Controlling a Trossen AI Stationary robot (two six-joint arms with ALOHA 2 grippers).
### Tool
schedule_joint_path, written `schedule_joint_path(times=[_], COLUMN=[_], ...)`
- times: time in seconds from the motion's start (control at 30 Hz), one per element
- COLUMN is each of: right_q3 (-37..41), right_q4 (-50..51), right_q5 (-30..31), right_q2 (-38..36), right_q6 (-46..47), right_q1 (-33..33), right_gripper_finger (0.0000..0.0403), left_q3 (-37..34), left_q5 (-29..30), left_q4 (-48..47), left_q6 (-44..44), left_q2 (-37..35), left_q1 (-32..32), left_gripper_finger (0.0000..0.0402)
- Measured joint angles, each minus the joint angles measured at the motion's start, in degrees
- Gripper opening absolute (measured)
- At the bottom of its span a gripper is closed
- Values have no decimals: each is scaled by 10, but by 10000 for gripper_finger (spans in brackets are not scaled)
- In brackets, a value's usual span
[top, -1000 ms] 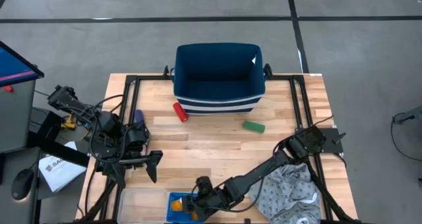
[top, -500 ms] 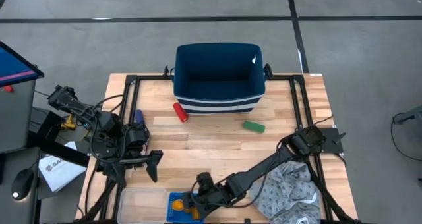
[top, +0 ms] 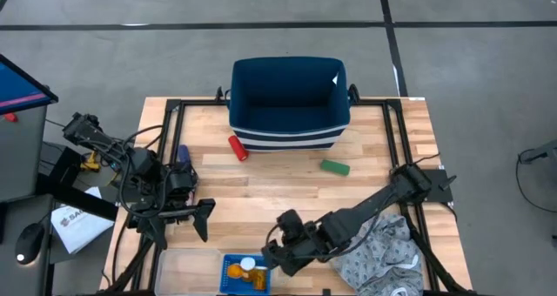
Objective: Pick & place medical supplies in basket/bin
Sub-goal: Put the green bandage into the transparent bin
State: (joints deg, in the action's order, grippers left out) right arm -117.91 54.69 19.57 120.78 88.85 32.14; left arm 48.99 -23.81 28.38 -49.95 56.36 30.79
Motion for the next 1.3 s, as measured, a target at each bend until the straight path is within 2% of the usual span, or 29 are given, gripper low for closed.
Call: schedule_joint_path(times=[0.1,0.2,0.33,0.43,0.57,0.87,1.0,1.17,1.3], right_q3=[0,0,0,1,66,214,284,373,446], right_q4=[46,118,250,359,355,329,304,225,159], right_q5=[-1,3,46,56,49,-13,-17,-20,14], right_q2=[-18,-36,-56,-64,-105,-197,-245,-292,-322], right_q6=[-10,18,98,179,198,71,-16,-175,-264], right_q1=[5,17,41,57,47,-30,-77,-133,-144], right_gripper_finger=[271,271,271,271,271,271,271,271,271], left_q3=[0,0,0,0,0,0,0,0,0], left_q5=[4,14,25,28,30,28,13,3,2], left_q4=[0,-3,-17,-10,12,41,39,35,35], left_q6=[36,71,77,77,81,81,77,76,72], left_q2=[0,0,-1,-11,-27,-54,-57,-57,-57], left_q1=[0,-2,-18,-21,-22,-71,-92,-109,-113], left_gripper_finger=[389,388,388,388,391,393,393,392,392])
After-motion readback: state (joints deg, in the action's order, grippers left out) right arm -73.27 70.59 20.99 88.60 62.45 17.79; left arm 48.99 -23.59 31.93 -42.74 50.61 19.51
